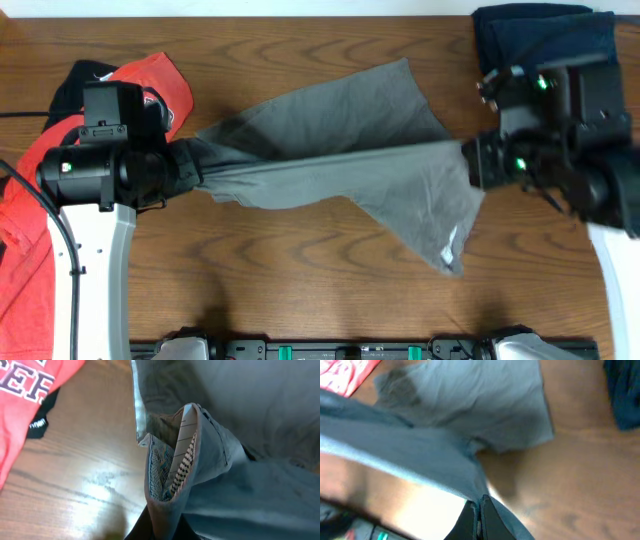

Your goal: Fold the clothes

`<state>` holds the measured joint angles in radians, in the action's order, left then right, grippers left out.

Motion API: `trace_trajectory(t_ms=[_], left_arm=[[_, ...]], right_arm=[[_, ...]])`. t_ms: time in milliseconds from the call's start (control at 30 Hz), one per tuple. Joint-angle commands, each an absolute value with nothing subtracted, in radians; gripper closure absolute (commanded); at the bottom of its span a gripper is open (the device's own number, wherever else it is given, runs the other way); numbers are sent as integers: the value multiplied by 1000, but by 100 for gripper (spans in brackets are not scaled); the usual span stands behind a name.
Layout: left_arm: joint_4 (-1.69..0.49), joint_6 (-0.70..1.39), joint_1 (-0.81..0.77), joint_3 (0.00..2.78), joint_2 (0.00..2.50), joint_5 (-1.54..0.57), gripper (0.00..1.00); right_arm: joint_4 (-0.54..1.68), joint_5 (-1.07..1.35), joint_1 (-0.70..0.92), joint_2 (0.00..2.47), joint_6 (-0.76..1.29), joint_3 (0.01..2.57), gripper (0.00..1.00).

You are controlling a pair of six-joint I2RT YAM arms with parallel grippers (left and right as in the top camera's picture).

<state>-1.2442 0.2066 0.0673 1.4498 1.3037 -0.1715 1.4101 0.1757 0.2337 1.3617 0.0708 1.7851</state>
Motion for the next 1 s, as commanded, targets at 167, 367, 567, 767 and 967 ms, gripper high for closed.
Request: trace_trajectory(t_ms=[167, 367, 567, 767, 967], left_arm=[[-1165, 294, 92, 1456, 1382, 155, 94], [-988, 294, 92, 1425, 1488, 195, 94], [-772, 294, 94, 1423, 1625, 196, 94], [-628, 294, 94, 1423, 1741, 197, 94], [-551, 294, 95, 1423, 1834, 197, 94]], right_arm=[[1157, -31, 175, 1649, 19, 1797, 99], [913, -32, 117, 1802, 20, 1797, 99], [753, -22, 106, 1936, 17, 1797, 99], [601, -9, 106, 2061, 4, 1797, 99], [475, 35, 110, 2178, -2, 1797, 96]])
